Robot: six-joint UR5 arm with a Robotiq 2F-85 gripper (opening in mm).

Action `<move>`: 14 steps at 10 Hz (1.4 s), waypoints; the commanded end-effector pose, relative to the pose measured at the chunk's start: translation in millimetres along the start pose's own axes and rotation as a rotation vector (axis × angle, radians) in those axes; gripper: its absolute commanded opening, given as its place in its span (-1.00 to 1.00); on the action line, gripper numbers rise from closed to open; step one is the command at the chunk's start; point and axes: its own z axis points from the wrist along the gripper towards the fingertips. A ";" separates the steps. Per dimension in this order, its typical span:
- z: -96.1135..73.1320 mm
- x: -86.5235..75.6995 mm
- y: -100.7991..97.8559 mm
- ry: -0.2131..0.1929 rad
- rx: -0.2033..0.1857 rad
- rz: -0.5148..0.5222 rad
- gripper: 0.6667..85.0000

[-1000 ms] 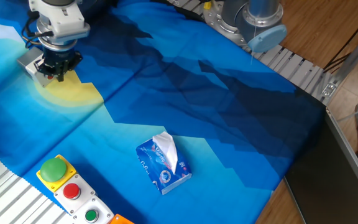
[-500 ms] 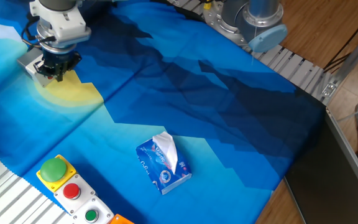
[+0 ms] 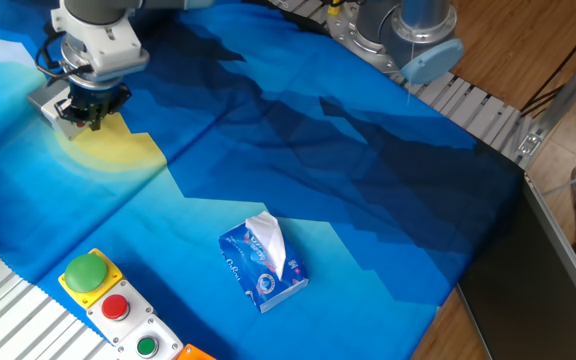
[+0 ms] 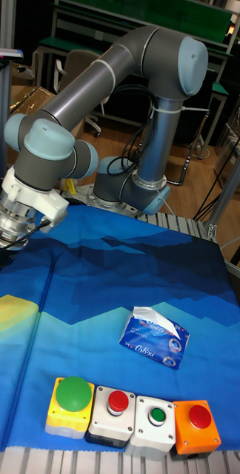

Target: Press the button horizontally

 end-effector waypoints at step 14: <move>10.6 6.5 -7.3 0.015 0.008 -0.004 -0.99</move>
